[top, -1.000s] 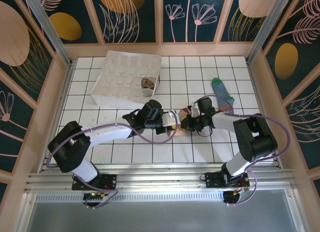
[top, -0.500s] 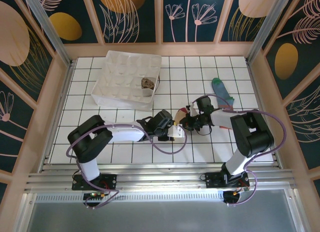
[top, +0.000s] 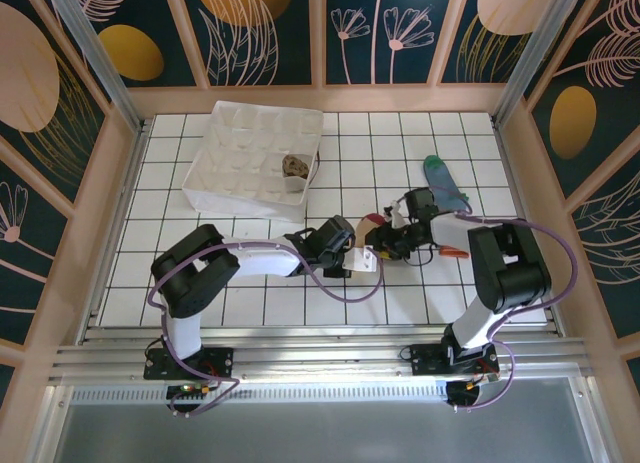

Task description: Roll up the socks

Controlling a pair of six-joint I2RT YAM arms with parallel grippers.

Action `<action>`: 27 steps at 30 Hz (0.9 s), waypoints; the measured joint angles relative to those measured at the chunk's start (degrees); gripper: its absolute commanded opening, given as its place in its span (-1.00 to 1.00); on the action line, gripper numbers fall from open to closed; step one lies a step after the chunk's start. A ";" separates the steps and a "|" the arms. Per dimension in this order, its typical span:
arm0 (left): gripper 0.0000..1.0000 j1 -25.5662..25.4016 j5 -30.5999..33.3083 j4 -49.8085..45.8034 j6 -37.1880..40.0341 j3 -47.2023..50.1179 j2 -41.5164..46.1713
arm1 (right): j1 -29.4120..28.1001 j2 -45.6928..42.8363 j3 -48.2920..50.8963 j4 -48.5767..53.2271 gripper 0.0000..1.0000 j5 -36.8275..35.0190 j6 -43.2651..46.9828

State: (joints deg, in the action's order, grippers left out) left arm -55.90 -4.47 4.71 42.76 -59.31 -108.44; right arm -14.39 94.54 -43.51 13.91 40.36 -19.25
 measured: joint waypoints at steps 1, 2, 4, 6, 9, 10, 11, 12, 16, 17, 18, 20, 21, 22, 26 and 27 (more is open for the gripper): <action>-1.00 0.00 -0.09 0.24 -0.17 0.15 0.02 | 0.57 0.02 -0.87 1.75 -0.13 -1.42 0.37; -1.00 0.00 -0.15 0.48 -0.37 0.31 0.07 | 0.94 0.17 -2.10 3.65 -0.13 -3.34 0.90; -1.00 0.00 -0.33 1.07 -0.81 0.70 0.17 | 1.25 1.31 -4.85 6.38 -0.14 -6.75 1.49; -1.00 0.00 -0.50 1.33 -1.20 0.98 0.28 | 0.98 3.52 -7.74 7.82 -0.20 -9.25 2.23; -1.00 0.00 -0.63 1.44 -1.73 1.11 0.39 | 0.22 7.10 -12.13 12.37 -0.42 -11.85 2.78; -1.00 0.00 -0.63 1.46 -1.92 1.14 0.44 | -0.11 8.20 -13.64 14.27 -0.51 -12.66 3.10; -1.00 0.00 -0.70 1.49 -2.08 1.18 0.50 | -0.39 9.31 -15.17 16.15 -0.62 -13.62 3.45; -1.00 0.02 -0.83 1.68 -2.14 1.46 0.63 | -0.61 10.19 -16.31 17.46 -0.72 -14.12 3.65; -1.00 0.02 -1.55 1.81 -2.29 3.89 2.82 | -2.89 13.46 -20.70 19.06 -0.91 -13.55 4.81; -1.00 0.02 -1.79 1.40 -2.29 4.33 3.41 | -3.74 14.08 -21.49 18.86 -0.92 -13.46 5.25; -1.00 0.07 -2.19 0.83 -2.25 4.46 3.78 | -4.42 14.51 -22.03 18.58 -0.92 -13.31 5.51; -1.00 0.13 -3.21 -0.52 -2.19 4.35 4.15 | -5.38 15.17 -22.75 17.97 -0.92 -13.00 6.19; -1.00 0.17 -3.76 -1.05 -2.05 4.26 4.15 | -5.68 15.41 -22.91 17.59 -0.92 -12.68 6.64; -1.00 0.28 -4.42 -2.05 -1.99 3.85 4.15 | -5.88 15.61 -23.02 17.18 -0.92 -12.22 7.02; -1.00 0.55 -7.41 -5.88 -1.84 1.31 3.82 | -6.36 16.57 -23.67 16.28 -0.90 -10.54 8.44; -1.00 0.57 -8.24 -6.69 -1.84 0.59 3.45 | -6.43 16.79 -23.87 16.17 -0.88 -10.23 8.72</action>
State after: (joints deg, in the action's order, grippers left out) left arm -55.33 -12.71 -1.98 40.93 -58.72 -104.99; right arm -20.82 111.33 -67.37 30.09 30.13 -10.52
